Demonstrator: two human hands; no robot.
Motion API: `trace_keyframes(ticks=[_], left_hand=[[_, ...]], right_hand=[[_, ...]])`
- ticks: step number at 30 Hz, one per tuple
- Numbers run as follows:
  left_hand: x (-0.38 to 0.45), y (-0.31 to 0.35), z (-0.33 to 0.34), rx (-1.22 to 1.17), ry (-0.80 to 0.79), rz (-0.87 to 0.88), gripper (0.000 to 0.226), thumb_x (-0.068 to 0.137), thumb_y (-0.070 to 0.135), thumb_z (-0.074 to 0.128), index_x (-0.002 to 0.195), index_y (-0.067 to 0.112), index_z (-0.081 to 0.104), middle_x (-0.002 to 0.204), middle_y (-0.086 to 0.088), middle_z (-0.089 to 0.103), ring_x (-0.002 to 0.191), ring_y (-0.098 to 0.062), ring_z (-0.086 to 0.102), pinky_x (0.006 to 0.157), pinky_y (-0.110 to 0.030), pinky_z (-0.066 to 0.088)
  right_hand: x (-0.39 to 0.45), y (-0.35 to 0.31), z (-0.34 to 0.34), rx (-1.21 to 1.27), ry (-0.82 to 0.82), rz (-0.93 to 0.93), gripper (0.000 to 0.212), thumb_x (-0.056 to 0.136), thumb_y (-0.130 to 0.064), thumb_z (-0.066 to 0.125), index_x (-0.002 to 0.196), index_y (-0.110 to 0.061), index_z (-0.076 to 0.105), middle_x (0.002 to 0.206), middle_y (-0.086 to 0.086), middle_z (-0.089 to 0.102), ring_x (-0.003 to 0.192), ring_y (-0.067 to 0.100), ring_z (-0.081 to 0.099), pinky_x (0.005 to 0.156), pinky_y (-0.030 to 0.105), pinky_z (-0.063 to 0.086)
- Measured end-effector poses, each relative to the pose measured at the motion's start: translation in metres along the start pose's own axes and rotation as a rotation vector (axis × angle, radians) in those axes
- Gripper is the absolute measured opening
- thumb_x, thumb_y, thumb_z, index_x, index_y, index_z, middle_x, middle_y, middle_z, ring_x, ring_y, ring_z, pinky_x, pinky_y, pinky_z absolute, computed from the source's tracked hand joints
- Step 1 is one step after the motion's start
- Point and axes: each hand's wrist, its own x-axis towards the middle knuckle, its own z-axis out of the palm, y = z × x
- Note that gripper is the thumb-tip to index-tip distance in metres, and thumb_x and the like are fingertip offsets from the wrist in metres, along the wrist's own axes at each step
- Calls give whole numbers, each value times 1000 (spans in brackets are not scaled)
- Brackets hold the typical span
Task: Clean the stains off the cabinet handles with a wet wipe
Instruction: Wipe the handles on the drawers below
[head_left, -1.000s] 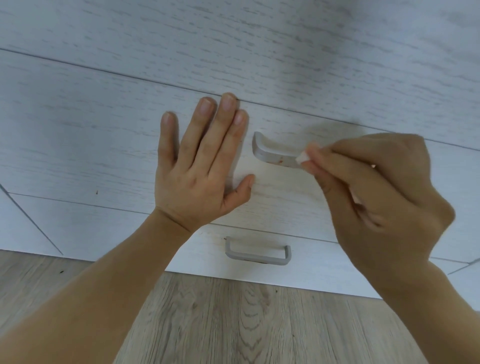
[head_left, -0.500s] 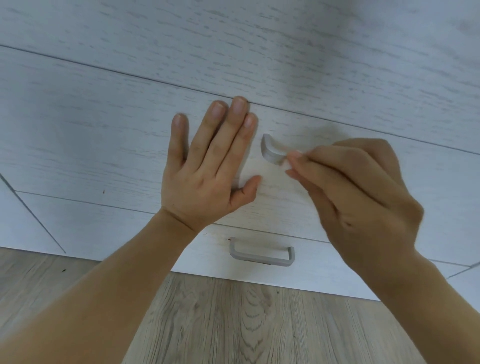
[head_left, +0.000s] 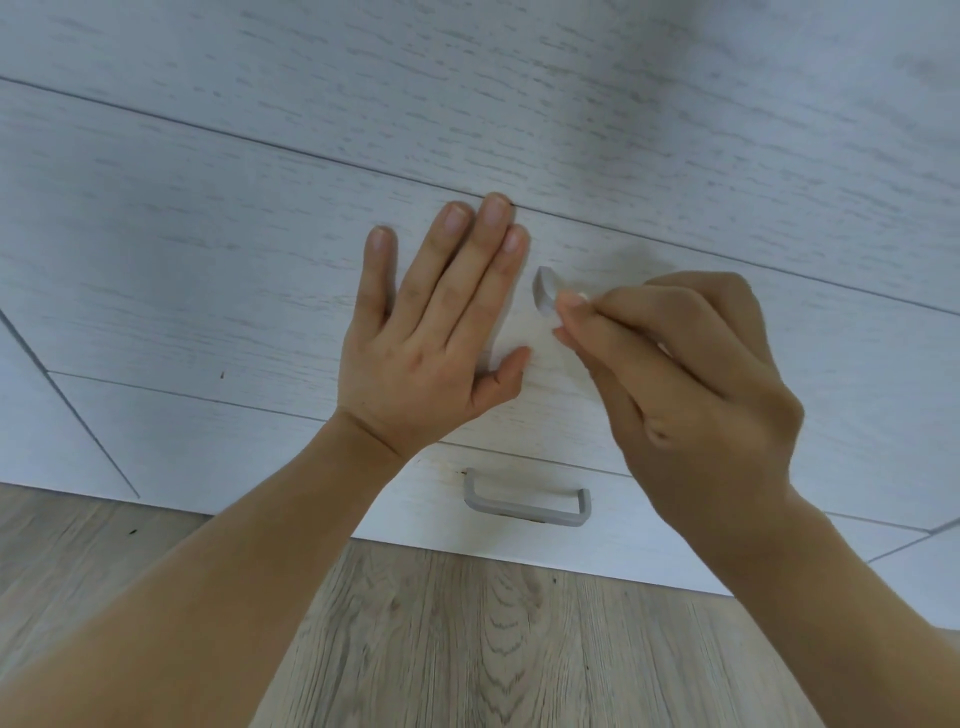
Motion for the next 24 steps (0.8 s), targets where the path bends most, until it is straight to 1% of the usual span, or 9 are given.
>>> trace_keyframes(ticks=[1, 3, 6, 9, 11, 13, 17, 20, 24], left_hand=[[0, 0, -1, -16, -9, -6, 76, 93, 49, 36, 152, 7, 15, 157, -8, 20, 146, -19, 7, 119, -44, 7], [0, -1, -4, -52, -35, -17, 77, 92, 47, 40, 152, 7, 12, 151, -11, 27, 146, -18, 4, 119, -44, 6], [0, -2, -7, -76, -54, -14, 76, 94, 46, 40, 152, 8, 10, 147, -12, 29, 146, -17, 3, 118, -44, 5], [0, -3, -7, -67, -61, -5, 74, 96, 47, 38, 152, 7, 10, 152, -10, 24, 146, -17, 2, 119, -44, 5], [-2, -3, -7, -57, -61, 6, 73, 97, 48, 37, 152, 7, 11, 160, -5, 10, 146, -18, 4, 119, -44, 5], [-4, -3, -7, -50, -58, 9, 72, 98, 48, 36, 152, 7, 13, 160, -4, 1, 146, -18, 5, 119, -44, 6], [-6, -4, -5, -44, -33, 13, 70, 98, 48, 34, 152, 8, 16, 159, -4, 3, 146, -19, 7, 118, -45, 7], [-14, -8, -5, -34, -45, 37, 69, 99, 49, 33, 152, 8, 17, 160, -5, 4, 146, -19, 8, 118, -48, 3], [-26, -4, -5, 6, -61, 40, 68, 100, 48, 29, 152, 7, 16, 160, -7, 3, 147, -22, 5, 118, -50, 4]], right_hand=[[0, -1, -2, 1, 9, 9, 6, 89, 0, 70, 90, 2, 75, 78, 7, 68, 80, 16, 50, 71, 27, 44], [1, -2, -10, -13, 45, 38, 7, 89, -1, 70, 94, 2, 74, 80, 9, 68, 79, 18, 51, 75, 20, 41], [2, 1, -19, -58, 77, 41, 8, 90, -2, 69, 96, 1, 72, 78, 11, 67, 76, 20, 51, 76, 15, 38], [0, 3, -19, -50, 18, 1, 8, 89, -1, 70, 96, 2, 73, 79, 11, 68, 76, 20, 53, 76, 17, 39], [-2, 2, -16, -50, -15, -23, 8, 88, 0, 71, 96, 3, 74, 80, 11, 69, 78, 20, 53, 72, 22, 43], [2, 2, -9, -55, -25, -50, 8, 88, 1, 71, 95, 3, 74, 80, 10, 69, 78, 19, 52, 68, 29, 45], [7, -1, -1, -49, -46, -81, 6, 88, 0, 70, 92, 2, 75, 80, 7, 69, 78, 18, 51, 67, 32, 46], [2, -1, -5, -71, -31, -33, 8, 89, -1, 70, 94, 2, 75, 81, 8, 70, 78, 17, 52, 68, 29, 46], [11, -10, 1, -70, -34, -3, 6, 89, 1, 69, 88, 2, 75, 78, 6, 68, 79, 15, 49, 71, 24, 44]])
